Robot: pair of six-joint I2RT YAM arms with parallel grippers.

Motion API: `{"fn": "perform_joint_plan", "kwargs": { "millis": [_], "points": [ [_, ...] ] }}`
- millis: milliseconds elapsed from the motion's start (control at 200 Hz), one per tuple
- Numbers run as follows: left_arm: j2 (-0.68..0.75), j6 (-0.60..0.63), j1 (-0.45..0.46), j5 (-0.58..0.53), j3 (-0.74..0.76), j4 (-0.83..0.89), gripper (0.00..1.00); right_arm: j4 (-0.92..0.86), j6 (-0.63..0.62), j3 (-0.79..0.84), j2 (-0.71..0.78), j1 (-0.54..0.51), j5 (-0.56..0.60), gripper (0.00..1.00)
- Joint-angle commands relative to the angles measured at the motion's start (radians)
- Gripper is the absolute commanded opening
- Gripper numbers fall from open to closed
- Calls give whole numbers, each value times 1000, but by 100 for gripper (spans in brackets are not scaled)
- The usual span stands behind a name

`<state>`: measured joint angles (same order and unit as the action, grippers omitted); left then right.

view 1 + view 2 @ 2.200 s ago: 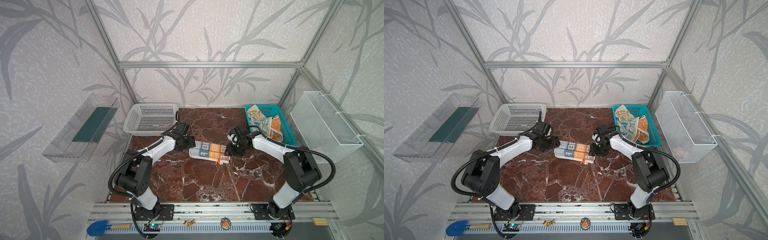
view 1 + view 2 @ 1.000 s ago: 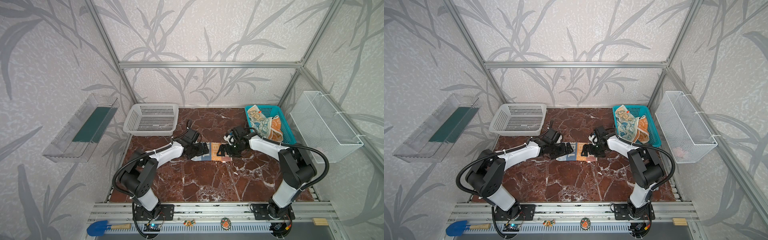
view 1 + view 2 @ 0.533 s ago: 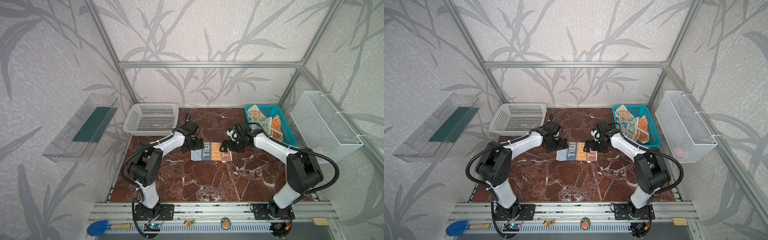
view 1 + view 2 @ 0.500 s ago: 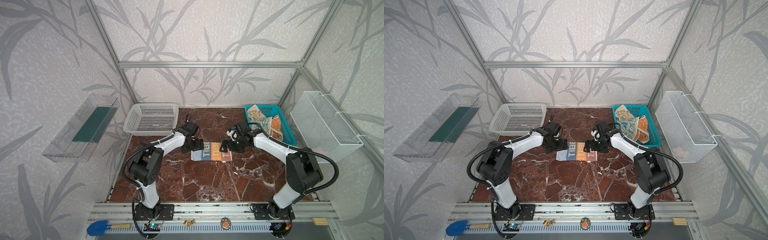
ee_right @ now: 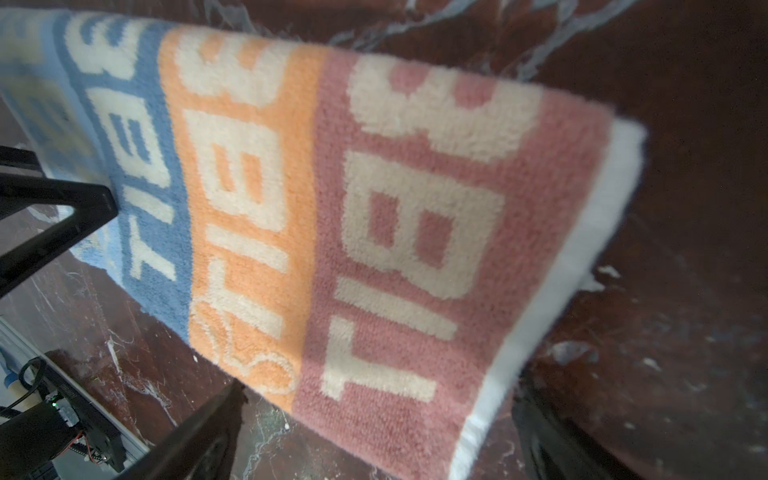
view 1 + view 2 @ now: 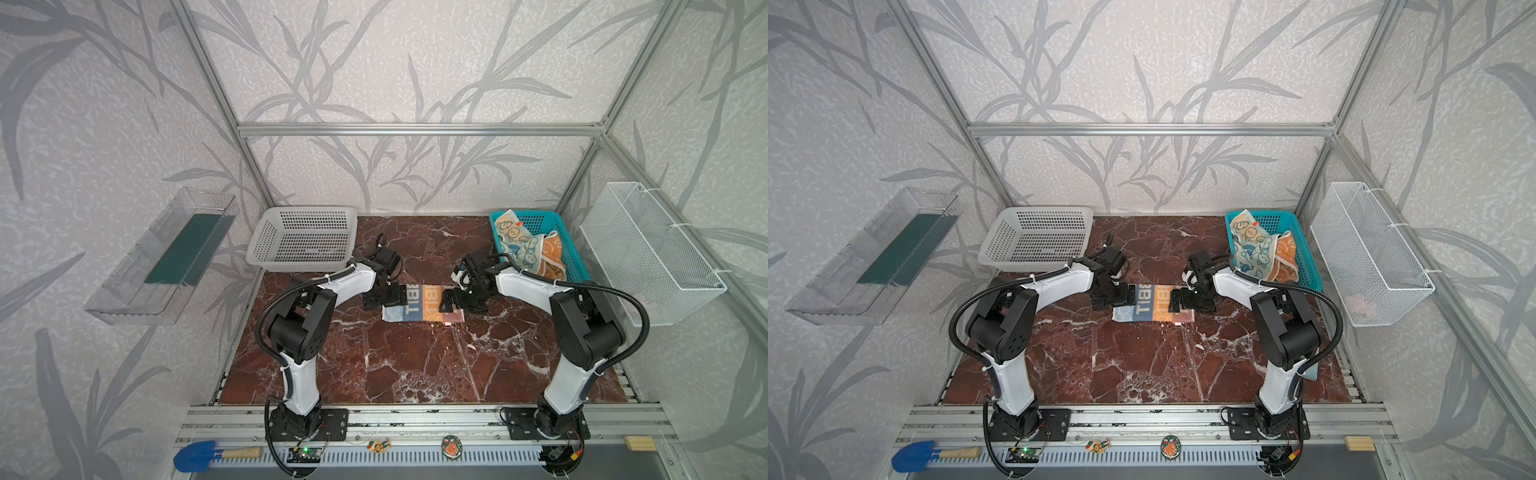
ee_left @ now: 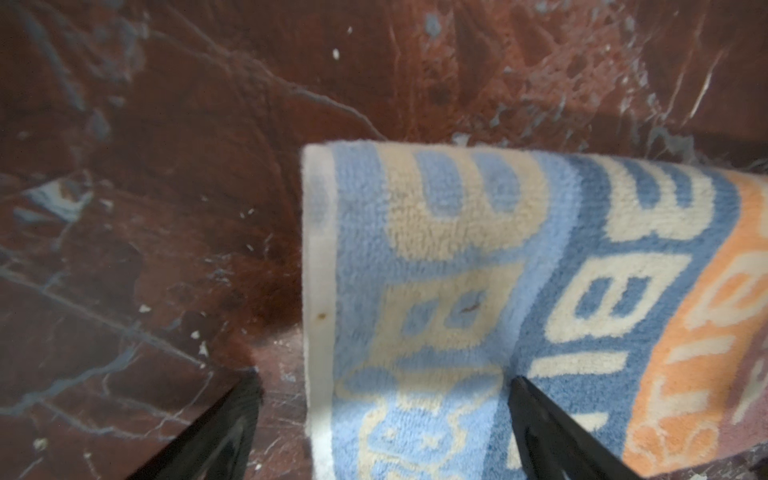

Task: Fold and stack the towels
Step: 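Lift the folded towel's end with the left gripper toward the right gripper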

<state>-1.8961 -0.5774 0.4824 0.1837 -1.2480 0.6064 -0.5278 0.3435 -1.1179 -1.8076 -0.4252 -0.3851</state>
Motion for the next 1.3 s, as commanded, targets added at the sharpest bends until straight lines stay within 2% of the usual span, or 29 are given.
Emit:
{"fn": "perform_joint_plan", "kwargs": {
  "millis": [0, 330, 460, 845, 980, 1295],
  "points": [
    [-50, 9, 0, -10, -17, -8, 90, 22, 18, 9, -23, -13, -20, 99],
    [-93, 19, 1, -4, 9, -52, 66, 48, 50, -4, -59, -50, -36, 99],
    [-88, 17, 1, -1, 30, -78, 45, 52, 57, -14, -71, -67, -35, 99],
    [-44, 43, 2, -37, 25, -53, 7, 43, 57, -19, -70, -78, -30, 99],
    [-27, 75, 0, -74, -11, 12, 0, 36, 52, -18, -60, -78, -26, 99],
    [16, 205, -41, -197, -245, 245, 0, -31, 25, -105, -10, -79, -15, 99]
  ]
}}
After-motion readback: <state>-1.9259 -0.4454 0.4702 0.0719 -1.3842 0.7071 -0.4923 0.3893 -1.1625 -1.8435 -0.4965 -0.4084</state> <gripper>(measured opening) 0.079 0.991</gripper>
